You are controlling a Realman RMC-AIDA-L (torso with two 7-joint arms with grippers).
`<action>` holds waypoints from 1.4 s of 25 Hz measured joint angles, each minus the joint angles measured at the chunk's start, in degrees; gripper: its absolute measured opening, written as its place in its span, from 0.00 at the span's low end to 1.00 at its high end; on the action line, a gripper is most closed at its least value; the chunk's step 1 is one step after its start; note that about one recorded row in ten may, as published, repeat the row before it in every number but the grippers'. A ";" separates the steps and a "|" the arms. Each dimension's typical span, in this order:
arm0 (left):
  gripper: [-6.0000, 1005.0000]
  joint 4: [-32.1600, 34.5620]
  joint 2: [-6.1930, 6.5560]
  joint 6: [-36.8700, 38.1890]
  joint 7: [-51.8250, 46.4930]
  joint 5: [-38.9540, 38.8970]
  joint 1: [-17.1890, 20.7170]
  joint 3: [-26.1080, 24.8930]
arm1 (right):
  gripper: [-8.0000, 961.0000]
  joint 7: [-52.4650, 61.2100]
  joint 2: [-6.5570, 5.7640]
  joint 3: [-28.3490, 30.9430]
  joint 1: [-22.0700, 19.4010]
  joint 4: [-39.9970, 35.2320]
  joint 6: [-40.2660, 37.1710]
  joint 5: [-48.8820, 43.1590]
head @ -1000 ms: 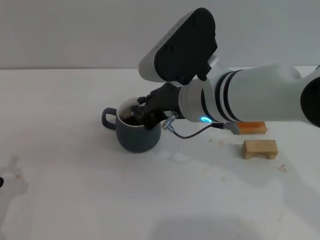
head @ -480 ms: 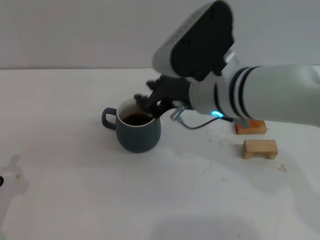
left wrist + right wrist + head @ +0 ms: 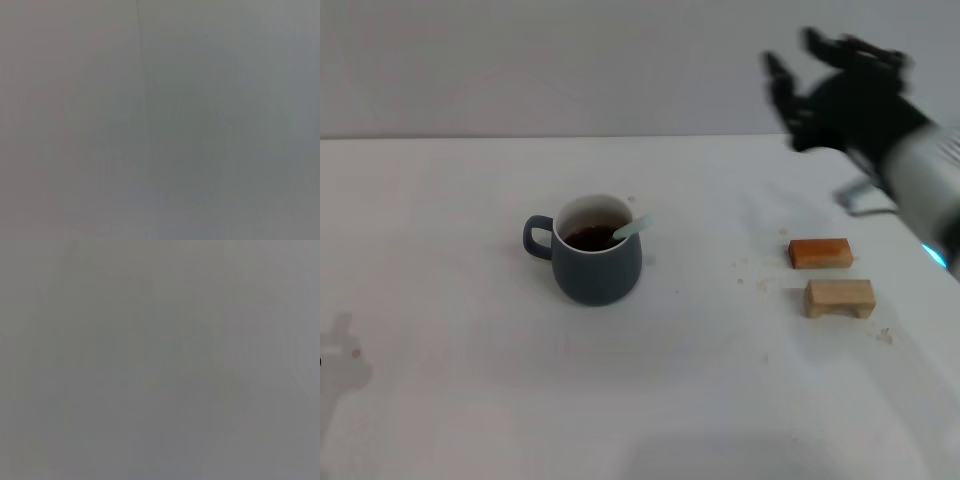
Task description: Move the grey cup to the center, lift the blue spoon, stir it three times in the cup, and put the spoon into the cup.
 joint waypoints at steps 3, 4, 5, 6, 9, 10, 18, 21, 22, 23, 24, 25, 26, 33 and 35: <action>0.00 0.05 -0.02 0.00 0.00 -0.04 -0.01 0.09 | 0.40 -0.72 0.02 -0.76 -4.55 -8.41 -18.95 -0.02; 0.00 0.09 -0.03 0.00 0.01 -0.06 -0.05 0.13 | 0.41 -0.79 0.08 -1.08 -5.22 -11.74 -24.88 0.01; 0.00 0.15 -0.03 0.00 0.01 -0.07 -0.09 0.15 | 0.41 -0.82 0.14 -1.52 -5.66 -15.61 -32.39 0.06; 0.00 0.17 -0.04 -0.01 0.01 -0.12 -0.13 0.18 | 0.42 -0.83 0.14 -2.02 -5.70 -20.03 -39.80 0.12; 0.00 0.14 0.00 -0.01 0.01 -0.09 -0.16 0.16 | 0.43 -0.84 0.20 -3.47 -5.36 -30.85 -56.52 1.74; 0.00 0.15 0.01 -0.03 0.01 -0.09 -0.17 0.15 | 0.44 -0.86 0.24 -4.23 -5.20 -33.44 -60.46 3.61; 0.00 0.24 -0.05 -0.56 0.01 -0.19 -0.08 -0.10 | 0.48 -0.91 0.23 -12.93 -3.85 -48.13 -75.95 31.36; 0.00 0.27 -0.05 -0.89 0.01 -0.30 -0.03 -0.33 | 0.50 -0.45 0.01 -17.28 -3.83 -50.97 -79.44 40.92; 0.00 0.30 -0.03 -0.94 0.01 -0.31 -0.02 -0.36 | 0.50 -0.30 0.00 -18.19 -3.86 -51.91 -80.54 42.92; 0.00 0.32 -0.01 -0.95 0.01 -0.31 -0.02 -0.37 | 0.51 -0.14 0.00 -19.00 -3.95 -52.74 -81.39 44.51; 0.00 0.34 -0.01 -0.96 0.01 -0.31 -0.01 -0.38 | 0.51 -0.03 0.01 -19.49 -4.06 -53.28 -81.94 45.65; 0.00 0.34 -0.01 -0.96 0.01 -0.32 -0.01 -0.38 | 0.52 -0.01 0.01 -19.95 -4.23 -53.54 -82.23 46.43; 0.00 0.34 0.00 -0.96 0.01 -0.33 -0.01 -0.39 | 0.52 0.01 0.01 -20.31 -4.38 -53.69 -82.38 46.91; 0.00 0.90 0.01 -1.09 0.01 -0.39 0.02 -0.47 | 0.69 0.68 0.24 -21.40 -3.79 -55.65 -82.22 48.05; 0.00 1.03 -0.02 -1.15 0.01 -0.39 0.15 -0.49 | 0.76 2.27 0.20 -22.03 -3.52 -56.03 -82.55 49.18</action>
